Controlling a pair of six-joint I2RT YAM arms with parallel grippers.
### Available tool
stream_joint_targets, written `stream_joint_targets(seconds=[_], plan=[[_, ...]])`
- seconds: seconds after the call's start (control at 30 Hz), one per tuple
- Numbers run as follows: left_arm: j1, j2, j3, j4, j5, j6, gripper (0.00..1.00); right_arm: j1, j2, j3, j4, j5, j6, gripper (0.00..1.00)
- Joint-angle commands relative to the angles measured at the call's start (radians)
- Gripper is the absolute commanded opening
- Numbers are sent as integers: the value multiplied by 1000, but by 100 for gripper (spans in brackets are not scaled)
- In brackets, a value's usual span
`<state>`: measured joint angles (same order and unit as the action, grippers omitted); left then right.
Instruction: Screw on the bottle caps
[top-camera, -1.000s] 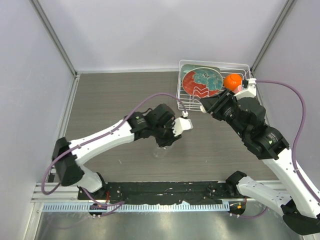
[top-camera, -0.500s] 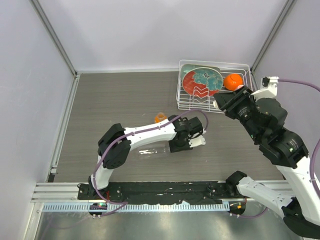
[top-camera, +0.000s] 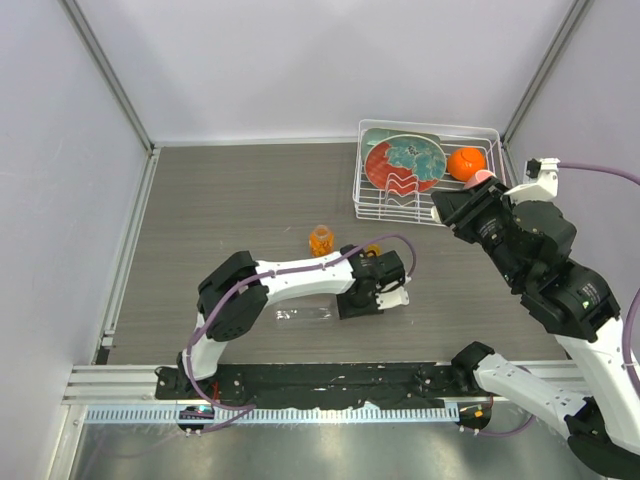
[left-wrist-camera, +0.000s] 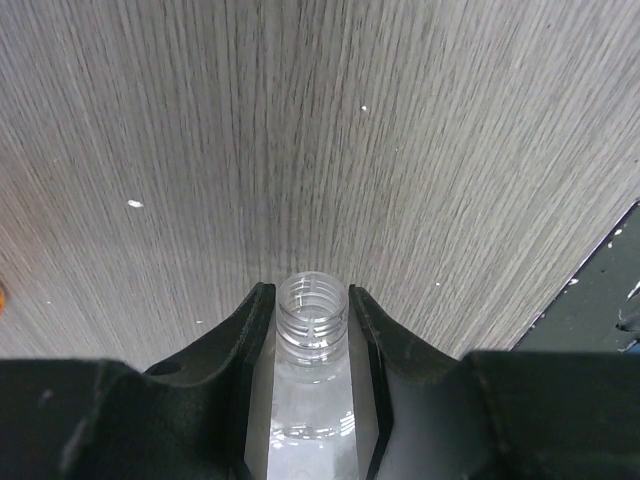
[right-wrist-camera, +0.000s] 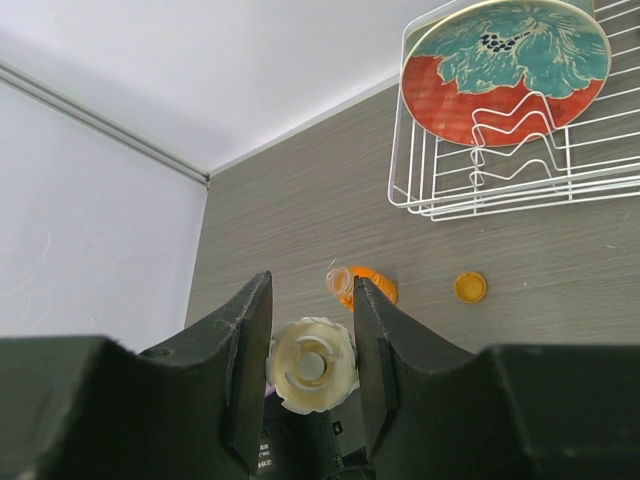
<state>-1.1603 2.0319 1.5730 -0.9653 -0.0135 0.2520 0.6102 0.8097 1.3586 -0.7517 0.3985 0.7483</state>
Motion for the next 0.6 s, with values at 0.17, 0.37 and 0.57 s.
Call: stream_joint_targets(seconds=[0.17,0.37,0.57], plan=[[-7,-7,-11,59,49,-53,32,-1,-20,-6,9,20,-32,9],[-12,-53,-24,46,27,-59,64,-1,-27,-6,6,22,-35,12],[-12,-133,-44,25,-9,-37,100,-3,-21,-1,6,17,-36,14]])
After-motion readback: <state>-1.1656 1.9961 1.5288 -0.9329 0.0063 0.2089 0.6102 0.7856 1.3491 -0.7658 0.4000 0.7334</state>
